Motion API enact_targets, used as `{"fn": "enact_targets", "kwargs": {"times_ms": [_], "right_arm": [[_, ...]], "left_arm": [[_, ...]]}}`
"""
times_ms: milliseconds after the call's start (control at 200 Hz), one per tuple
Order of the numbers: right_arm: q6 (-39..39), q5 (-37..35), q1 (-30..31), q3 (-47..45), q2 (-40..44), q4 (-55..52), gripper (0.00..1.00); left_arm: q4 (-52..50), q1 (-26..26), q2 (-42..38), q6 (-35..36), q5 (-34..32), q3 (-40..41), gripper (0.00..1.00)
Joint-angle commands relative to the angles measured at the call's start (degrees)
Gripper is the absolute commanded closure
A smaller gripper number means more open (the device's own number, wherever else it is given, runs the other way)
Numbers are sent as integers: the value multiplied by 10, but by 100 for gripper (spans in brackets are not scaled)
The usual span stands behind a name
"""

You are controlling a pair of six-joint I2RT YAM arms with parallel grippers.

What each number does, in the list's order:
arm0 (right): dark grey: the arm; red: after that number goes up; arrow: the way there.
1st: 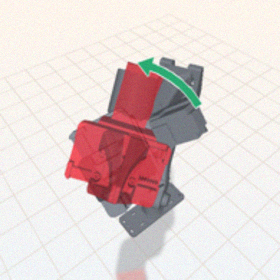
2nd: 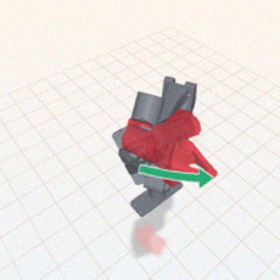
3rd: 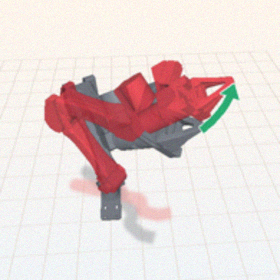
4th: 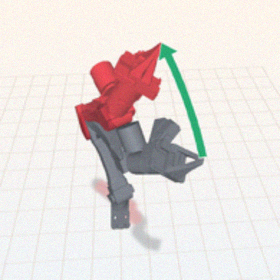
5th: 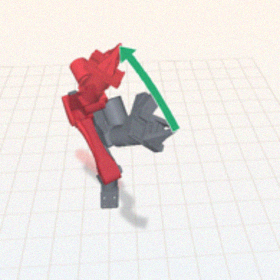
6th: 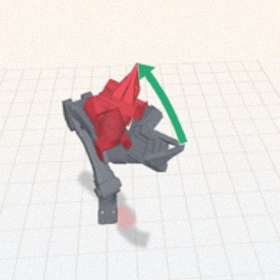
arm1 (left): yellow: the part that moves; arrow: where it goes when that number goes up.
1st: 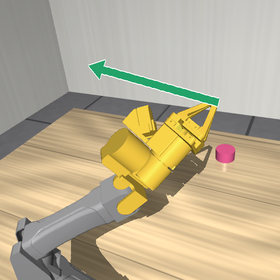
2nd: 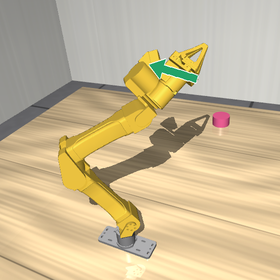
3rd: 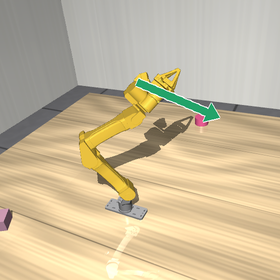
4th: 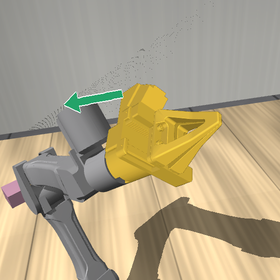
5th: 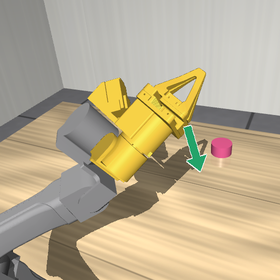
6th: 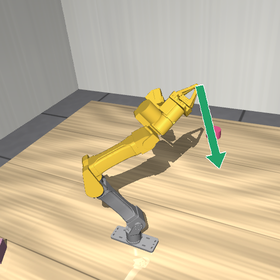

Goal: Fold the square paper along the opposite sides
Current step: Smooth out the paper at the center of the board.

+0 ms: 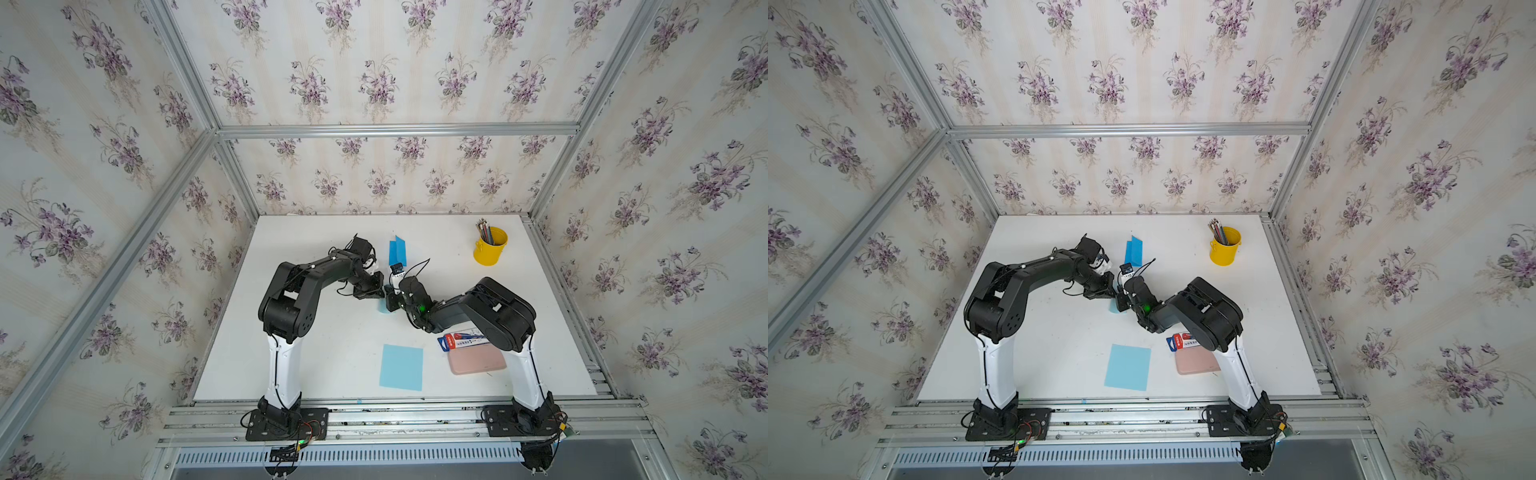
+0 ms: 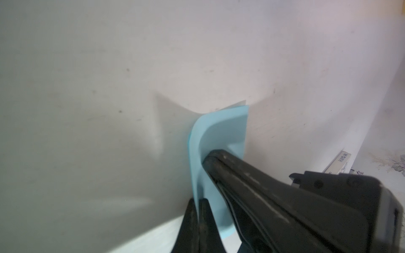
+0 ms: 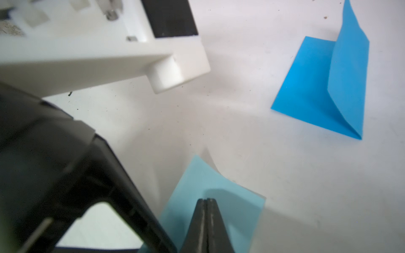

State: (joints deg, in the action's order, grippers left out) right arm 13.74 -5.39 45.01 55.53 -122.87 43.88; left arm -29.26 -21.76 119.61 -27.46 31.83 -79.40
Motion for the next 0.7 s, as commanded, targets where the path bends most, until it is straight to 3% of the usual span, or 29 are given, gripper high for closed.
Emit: {"fn": "enact_targets", "kwargs": {"times_ms": [0, 85, 699], "right_arm": [[7, -5, -6, -15, 6, -25, 100], [8, 0, -7, -20, 14, 1, 100], [38, 11, -49, -4, 19, -73, 100]], "left_arm": [[-18, 0, 3, -6, -37, 15, 100], [-15, 0, 2, -6, -38, 21, 100], [-3, 1, -12, -8, -45, 49, 100]]}}
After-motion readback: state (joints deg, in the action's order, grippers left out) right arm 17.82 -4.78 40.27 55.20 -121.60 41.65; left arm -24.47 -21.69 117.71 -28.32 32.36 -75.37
